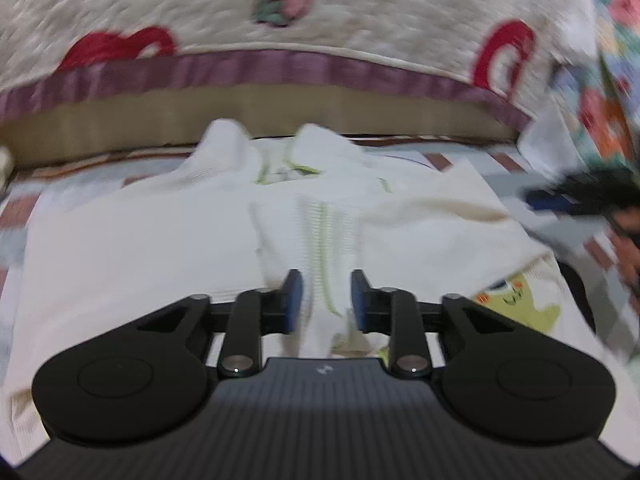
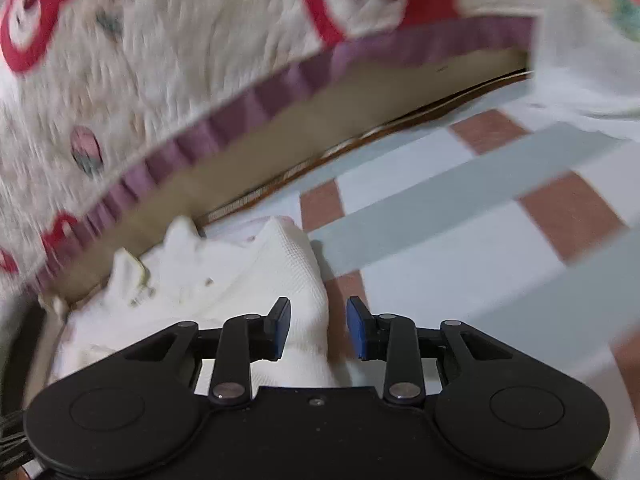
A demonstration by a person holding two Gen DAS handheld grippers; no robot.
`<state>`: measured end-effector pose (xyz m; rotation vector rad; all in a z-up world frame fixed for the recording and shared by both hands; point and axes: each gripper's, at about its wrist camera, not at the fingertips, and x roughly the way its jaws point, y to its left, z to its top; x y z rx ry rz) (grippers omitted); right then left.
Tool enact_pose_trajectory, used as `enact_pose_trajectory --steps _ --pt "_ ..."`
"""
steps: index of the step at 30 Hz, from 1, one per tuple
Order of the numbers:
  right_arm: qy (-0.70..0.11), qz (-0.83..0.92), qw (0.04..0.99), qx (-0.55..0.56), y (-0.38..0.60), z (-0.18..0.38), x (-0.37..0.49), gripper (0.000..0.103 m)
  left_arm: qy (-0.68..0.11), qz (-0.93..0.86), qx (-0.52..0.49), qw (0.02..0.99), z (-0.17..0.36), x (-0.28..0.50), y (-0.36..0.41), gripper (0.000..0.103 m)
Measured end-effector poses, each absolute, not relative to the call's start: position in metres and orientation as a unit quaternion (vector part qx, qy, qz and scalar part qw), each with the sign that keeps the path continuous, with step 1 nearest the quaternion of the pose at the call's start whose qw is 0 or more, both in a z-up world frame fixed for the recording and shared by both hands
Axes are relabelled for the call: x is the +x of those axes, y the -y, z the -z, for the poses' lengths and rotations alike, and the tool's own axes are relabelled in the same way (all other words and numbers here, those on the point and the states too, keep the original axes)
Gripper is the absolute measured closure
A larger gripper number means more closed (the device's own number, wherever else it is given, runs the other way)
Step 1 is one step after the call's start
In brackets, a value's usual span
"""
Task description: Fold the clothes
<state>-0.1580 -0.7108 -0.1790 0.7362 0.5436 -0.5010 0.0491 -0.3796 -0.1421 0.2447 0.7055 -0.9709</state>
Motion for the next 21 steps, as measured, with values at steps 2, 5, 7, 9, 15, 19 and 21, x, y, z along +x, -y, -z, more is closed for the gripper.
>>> enact_pose_trajectory --steps 2,5,7,9,15,19,21 --pt "-0.269 0.23 0.873 0.336 0.716 0.182 -0.142 0.066 -0.344 0.451 0.12 0.815 0.149 0.05 0.386 0.072" --pt "-0.282 0.216 0.881 0.312 0.724 0.186 -0.117 0.066 -0.366 0.442 0.111 0.811 0.16 0.057 0.386 0.072" --pt "-0.29 0.207 0.886 0.296 0.729 0.189 -0.101 0.091 -0.371 0.438 0.109 0.812 0.165 0.062 0.384 0.072" --pt "-0.299 0.197 0.891 0.28 0.735 0.192 -0.084 0.097 -0.373 0.436 0.112 0.811 0.167 0.066 0.382 0.072" --pt "-0.269 0.215 0.881 0.324 0.754 0.194 -0.084 0.099 -0.393 0.425 0.105 0.809 0.175 0.079 0.38 0.074" --pt "-0.258 0.228 0.872 0.347 0.761 0.195 -0.082 0.099 -0.403 0.418 0.102 0.807 0.181 0.083 0.377 0.075" --pt "-0.248 0.234 0.869 0.359 0.765 0.195 -0.081 0.099 -0.404 0.418 0.101 0.807 0.183 0.084 0.377 0.075"
